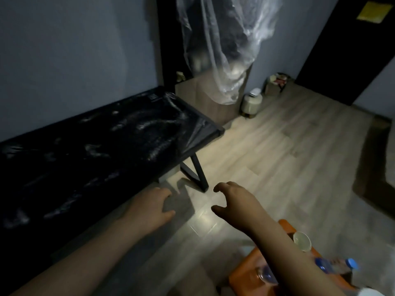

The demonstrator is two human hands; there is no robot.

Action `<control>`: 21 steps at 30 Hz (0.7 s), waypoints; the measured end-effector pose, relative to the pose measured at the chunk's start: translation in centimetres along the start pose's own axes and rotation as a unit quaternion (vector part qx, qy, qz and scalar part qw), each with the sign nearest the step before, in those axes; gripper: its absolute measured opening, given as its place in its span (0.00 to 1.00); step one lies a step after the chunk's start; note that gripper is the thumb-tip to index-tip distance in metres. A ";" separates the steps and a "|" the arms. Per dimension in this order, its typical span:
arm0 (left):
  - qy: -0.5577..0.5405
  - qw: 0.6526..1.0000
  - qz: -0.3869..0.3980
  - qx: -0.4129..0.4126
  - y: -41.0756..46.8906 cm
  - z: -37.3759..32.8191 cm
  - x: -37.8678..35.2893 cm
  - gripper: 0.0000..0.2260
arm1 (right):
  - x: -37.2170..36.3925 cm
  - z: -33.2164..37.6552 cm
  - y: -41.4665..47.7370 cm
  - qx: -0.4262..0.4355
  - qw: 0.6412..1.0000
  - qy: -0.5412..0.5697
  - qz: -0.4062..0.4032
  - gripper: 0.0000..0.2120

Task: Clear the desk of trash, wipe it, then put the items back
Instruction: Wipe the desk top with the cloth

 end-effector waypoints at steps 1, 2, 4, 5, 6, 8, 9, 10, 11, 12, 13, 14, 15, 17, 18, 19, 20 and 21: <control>0.000 1.000 -0.004 0.007 -1.1 1.3 0.8 0.22 | -0.1 1.9 0.1 0.008 1.000 0.000 0.000 0.23; -0.001 1.000 -0.008 0.015 -2.1 2.6 1.6 0.21 | -0.2 3.7 0.2 0.018 1.000 0.001 -0.001 0.23; 0.002 1.000 -0.017 0.023 -3.9 4.9 3.3 0.20 | -0.3 6.9 0.3 0.036 0.999 0.001 -0.001 0.23; 0.007 0.999 -0.023 0.022 -4.5 5.9 4.3 0.19 | -0.3 8.3 0.4 0.043 0.999 0.002 0.000 0.22; 0.010 0.999 -0.033 0.019 -4.9 6.8 5.3 0.19 | -0.1 9.5 0.5 0.048 0.999 0.004 -0.001 0.21; 0.011 0.998 -0.056 0.011 -5.3 8.3 7.4 0.20 | 0.7 11.5 1.0 0.054 0.998 0.004 -0.011 0.19; 0.011 0.998 -0.067 0.007 -5.3 8.8 8.4 0.20 | 1.3 12.3 1.3 0.053 0.998 0.006 -0.019 0.19; 0.014 0.997 -0.076 0.003 -5.2 9.1 9.4 0.21 | 2.1 12.8 1.5 0.051 0.998 0.007 -0.028 0.19; 0.015 0.997 -0.082 -0.003 -4.9 9.3 10.3 0.21 | 2.9 13.3 1.8 0.049 0.998 0.008 -0.038 0.19; 0.016 0.996 -0.086 -0.009 -4.5 9.4 11.0 0.21 | 3.7 13.7 2.0 0.050 0.998 0.005 -0.049 0.19; 0.015 0.996 -0.089 -0.015 -4.1 9.4 11.6 0.21 | 4.4 14.0 2.3 0.050 0.997 0.002 -0.059 0.19; 0.014 0.995 -0.092 -0.019 -3.6 9.4 12.2 0.21 | 5.1 14.2 2.7 0.049 0.997 0.001 -0.067 0.19; 0.015 0.995 -0.097 -0.023 -3.1 9.3 12.6 0.20 | 5.7 14.2 3.0 0.046 0.996 0.004 -0.073 0.19; 0.018 0.994 -0.108 -0.029 -1.9 9.1 13.3 0.20 | 6.6 14.0 3.9 0.041 0.995 0.010 -0.085 0.18; 0.016 0.993 -0.111 -0.032 -1.2 8.9 13.5 0.20 | 6.9 13.8 4.4 0.039 0.995 0.010 -0.088 0.18; 0.014 0.993 -0.112 -0.033 -0.4 8.8 13.6 0.20 | 7.2 13.5 5.0 0.039 0.995 0.010 -0.090 0.18; 0.013 0.993 -0.112 -0.035 0.4 8.5 13.7 0.20 | 7.5 13.1 5.6 0.037 0.995 0.012 -0.090 0.17; 0.015 0.993 -0.111 -0.037 1.4 8.2 13.8 0.20 | 7.8 12.7 6.3 0.035 0.995 0.013 -0.090 0.17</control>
Point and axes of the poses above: each hand's wrist, its own y-axis towards the middle knuckle, its own x-axis out of the back of the hand, z = x × y, the point moved 6 cm from there along y, towards the middle knuckle, and after that the axes turned 14 degrees about -x, right-handed, at the moved point
